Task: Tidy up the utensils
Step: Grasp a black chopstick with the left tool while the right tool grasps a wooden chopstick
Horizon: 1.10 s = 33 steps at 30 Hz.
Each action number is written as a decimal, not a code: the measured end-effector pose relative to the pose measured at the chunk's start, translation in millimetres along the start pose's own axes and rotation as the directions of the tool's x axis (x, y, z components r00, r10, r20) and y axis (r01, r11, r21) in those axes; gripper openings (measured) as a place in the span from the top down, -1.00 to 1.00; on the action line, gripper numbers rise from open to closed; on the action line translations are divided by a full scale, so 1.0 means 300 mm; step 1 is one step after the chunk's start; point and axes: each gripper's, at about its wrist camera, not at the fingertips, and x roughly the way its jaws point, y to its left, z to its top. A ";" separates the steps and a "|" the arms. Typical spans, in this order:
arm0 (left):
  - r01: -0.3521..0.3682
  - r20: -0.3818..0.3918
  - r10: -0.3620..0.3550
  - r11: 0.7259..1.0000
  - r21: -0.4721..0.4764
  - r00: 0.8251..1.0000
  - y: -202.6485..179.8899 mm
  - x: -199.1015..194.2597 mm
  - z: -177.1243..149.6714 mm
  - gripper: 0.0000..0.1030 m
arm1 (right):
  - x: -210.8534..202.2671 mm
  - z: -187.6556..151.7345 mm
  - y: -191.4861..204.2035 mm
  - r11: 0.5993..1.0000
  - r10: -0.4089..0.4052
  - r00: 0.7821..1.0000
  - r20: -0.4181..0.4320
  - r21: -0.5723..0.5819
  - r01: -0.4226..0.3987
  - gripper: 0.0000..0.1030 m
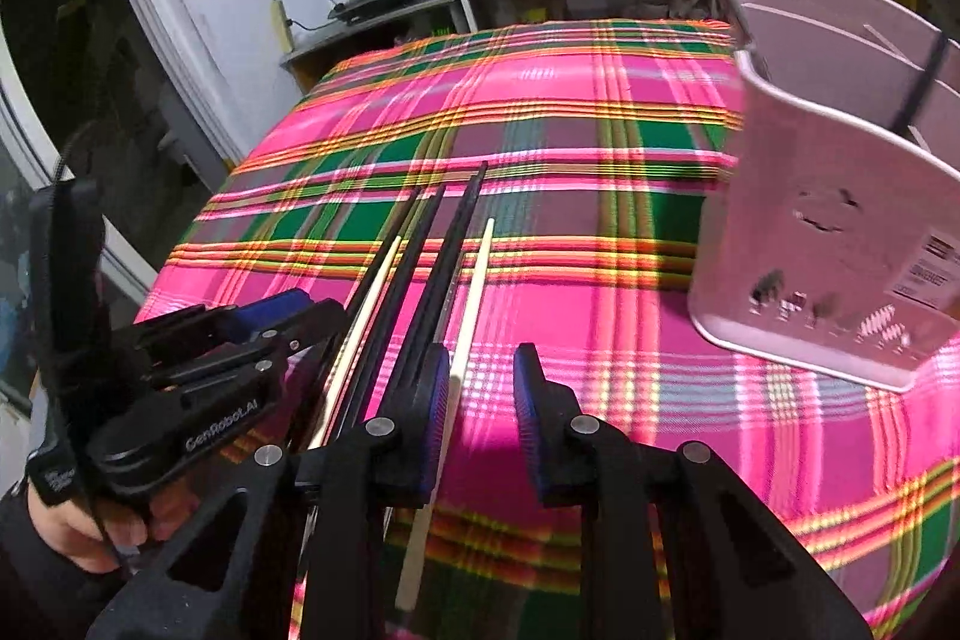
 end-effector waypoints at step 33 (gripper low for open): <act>-0.008 0.005 0.009 0.999 -0.054 1.000 0.061 0.018 0.024 0.68 | 0.090 0.094 0.012 1.000 -0.026 1.000 -0.008 -0.014 0.026 0.56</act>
